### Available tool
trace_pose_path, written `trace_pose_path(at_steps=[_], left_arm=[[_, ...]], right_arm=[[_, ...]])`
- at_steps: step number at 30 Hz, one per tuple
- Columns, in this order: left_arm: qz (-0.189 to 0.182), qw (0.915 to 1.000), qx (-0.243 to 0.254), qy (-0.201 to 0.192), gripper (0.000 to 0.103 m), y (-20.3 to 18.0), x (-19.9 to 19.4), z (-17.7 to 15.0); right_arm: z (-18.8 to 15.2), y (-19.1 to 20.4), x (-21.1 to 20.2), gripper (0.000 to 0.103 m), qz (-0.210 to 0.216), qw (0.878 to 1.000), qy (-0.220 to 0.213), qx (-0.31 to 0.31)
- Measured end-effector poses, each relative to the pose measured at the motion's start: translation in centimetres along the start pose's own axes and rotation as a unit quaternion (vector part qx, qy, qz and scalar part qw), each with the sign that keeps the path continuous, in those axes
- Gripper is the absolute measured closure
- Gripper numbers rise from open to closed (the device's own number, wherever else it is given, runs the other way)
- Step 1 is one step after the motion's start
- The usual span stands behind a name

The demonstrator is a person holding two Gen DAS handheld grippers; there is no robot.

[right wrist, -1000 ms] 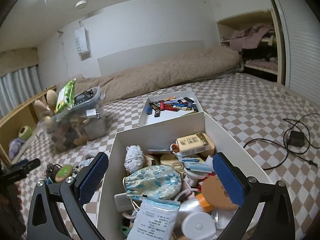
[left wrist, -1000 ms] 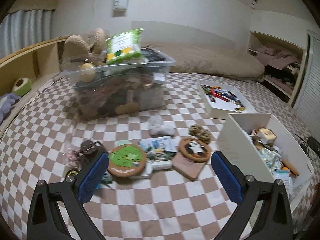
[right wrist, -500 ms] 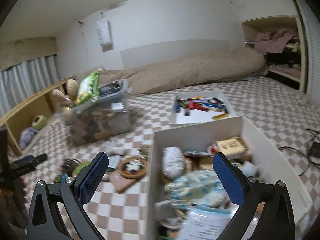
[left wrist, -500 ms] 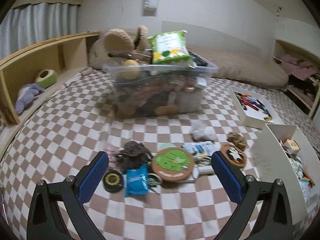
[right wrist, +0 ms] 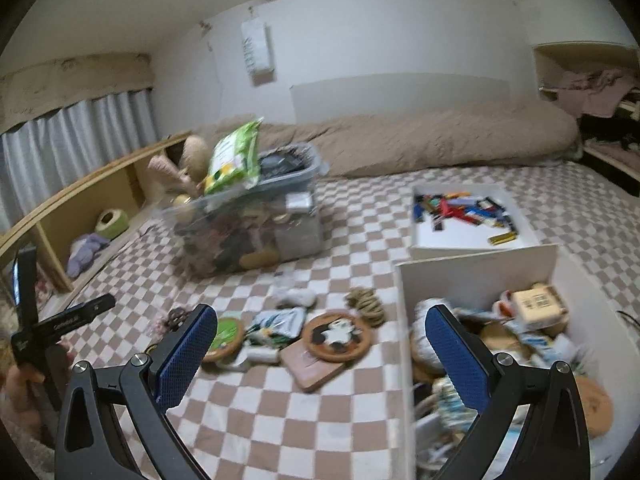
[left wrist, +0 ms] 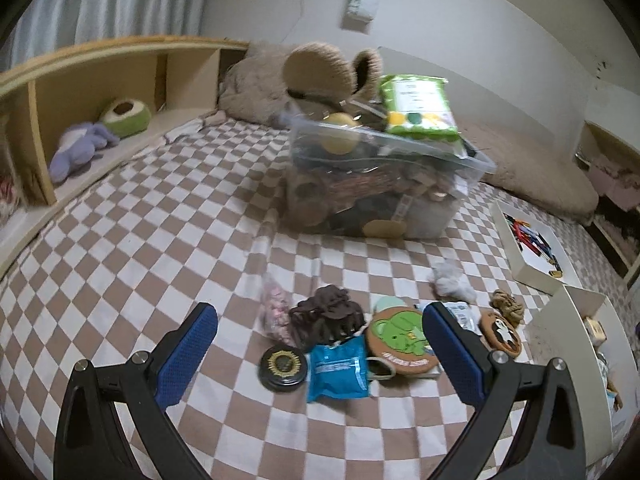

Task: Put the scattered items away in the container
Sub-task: 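Withdraw both tools from the box back toward the scattered items, then lower the left tool onto the black round tin while the right tool approaches the wooden hook plate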

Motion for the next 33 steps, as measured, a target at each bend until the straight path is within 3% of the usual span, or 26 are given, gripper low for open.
trace_pose_path(at_steps=[8,13,20,30,33], left_arm=[[-0.003,0.9977,-0.037,0.056,0.000,2.7,3.6,-2.6],[0.031,0.9949,0.001,0.096,0.000,3.3,5.6,-3.9],[0.042,0.9900,0.025,0.133,0.000,3.6,8.2,-5.9],[0.032,0.9804,0.088,0.174,0.000,1.6,10.7,-7.9],[0.049,0.9776,0.103,0.177,0.000,1.4,11.6,-8.3]], right_arm=[[-5.4,4.5,4.5,0.000,0.007,0.997,0.060,-0.056],[-9.7,6.0,6.9,0.000,0.002,0.990,0.106,-0.094],[-14.7,6.9,9.2,0.000,0.010,0.980,0.171,-0.100],[-18.7,5.2,10.8,0.000,-0.018,0.969,0.224,-0.104],[-19.6,4.9,10.6,0.000,-0.018,0.967,0.229,-0.108]])
Point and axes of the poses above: each gripper's, at about its wrist camera, not at the fingertips, and x roughly the way its jaws point, y to its left, z to its top, the point moved 7 cm from there along x, roughly the way its jaws point, and after that the axes turned 14 degrees about x, right-handed, at the moved point
